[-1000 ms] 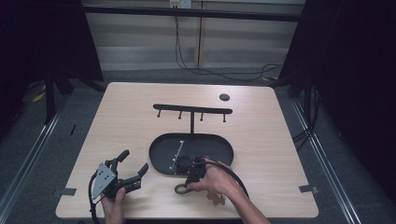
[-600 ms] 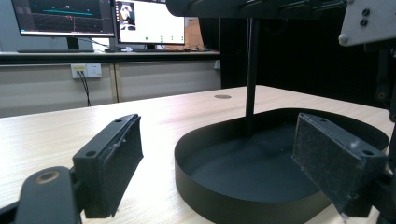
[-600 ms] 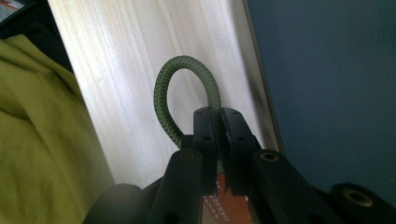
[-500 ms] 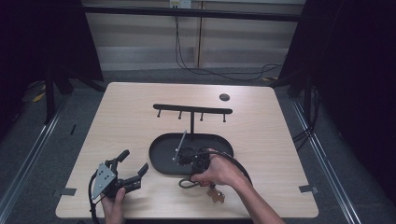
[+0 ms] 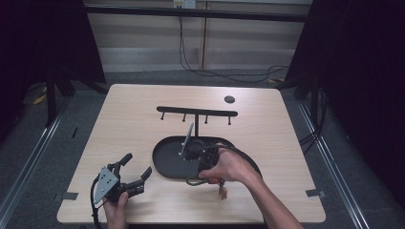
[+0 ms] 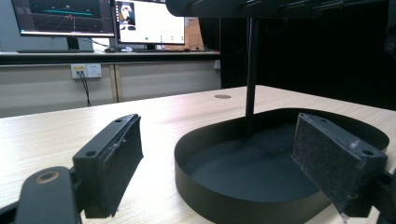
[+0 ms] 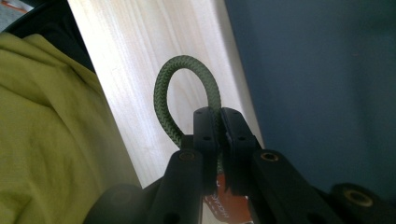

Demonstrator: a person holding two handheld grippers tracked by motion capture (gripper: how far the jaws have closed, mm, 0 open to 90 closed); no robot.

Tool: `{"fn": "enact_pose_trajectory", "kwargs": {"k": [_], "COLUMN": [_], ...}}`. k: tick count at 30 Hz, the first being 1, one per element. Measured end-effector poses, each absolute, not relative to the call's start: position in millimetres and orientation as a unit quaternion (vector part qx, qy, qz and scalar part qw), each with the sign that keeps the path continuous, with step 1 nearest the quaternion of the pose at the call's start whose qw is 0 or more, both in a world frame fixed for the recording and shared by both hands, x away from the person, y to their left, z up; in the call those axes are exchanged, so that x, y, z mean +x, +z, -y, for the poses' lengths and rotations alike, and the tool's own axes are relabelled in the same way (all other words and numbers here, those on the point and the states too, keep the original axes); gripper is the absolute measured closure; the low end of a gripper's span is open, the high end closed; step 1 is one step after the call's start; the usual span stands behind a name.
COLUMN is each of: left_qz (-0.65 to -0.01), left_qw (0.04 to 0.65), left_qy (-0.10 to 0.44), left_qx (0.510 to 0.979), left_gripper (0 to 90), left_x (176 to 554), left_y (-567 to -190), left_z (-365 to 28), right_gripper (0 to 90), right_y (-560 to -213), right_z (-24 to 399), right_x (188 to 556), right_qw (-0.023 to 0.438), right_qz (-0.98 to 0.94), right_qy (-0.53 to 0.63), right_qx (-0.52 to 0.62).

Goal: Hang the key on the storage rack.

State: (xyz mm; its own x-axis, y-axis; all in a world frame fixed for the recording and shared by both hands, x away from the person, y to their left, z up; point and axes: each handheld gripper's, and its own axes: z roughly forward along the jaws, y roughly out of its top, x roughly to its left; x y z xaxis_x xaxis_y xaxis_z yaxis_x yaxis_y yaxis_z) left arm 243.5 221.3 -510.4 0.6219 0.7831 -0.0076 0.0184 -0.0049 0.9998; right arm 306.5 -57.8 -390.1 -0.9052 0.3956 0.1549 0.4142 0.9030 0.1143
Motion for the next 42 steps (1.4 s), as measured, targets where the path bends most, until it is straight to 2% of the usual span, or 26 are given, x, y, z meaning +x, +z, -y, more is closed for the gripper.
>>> {"fn": "enact_pose_trajectory", "kwargs": {"k": [23,42], "left_qz": [-0.312,-0.312], "left_qw": [0.633,0.632], "left_qy": [0.303,0.302], "left_qx": [0.64,0.642], "left_gripper": [15.6,15.6], "left_x": [244,244], "left_y": [-511,-510], "left_z": [-221,-221], "right_gripper": [85.6,85.6], "right_y": [-355,-316], "right_z": [66,79], "right_x": [318,338], "right_qw": [0.052,0.024], "right_qz": [0.972,0.97], "right_qy": [-0.065,-0.101], "right_qx": [-0.221,-0.22]}}
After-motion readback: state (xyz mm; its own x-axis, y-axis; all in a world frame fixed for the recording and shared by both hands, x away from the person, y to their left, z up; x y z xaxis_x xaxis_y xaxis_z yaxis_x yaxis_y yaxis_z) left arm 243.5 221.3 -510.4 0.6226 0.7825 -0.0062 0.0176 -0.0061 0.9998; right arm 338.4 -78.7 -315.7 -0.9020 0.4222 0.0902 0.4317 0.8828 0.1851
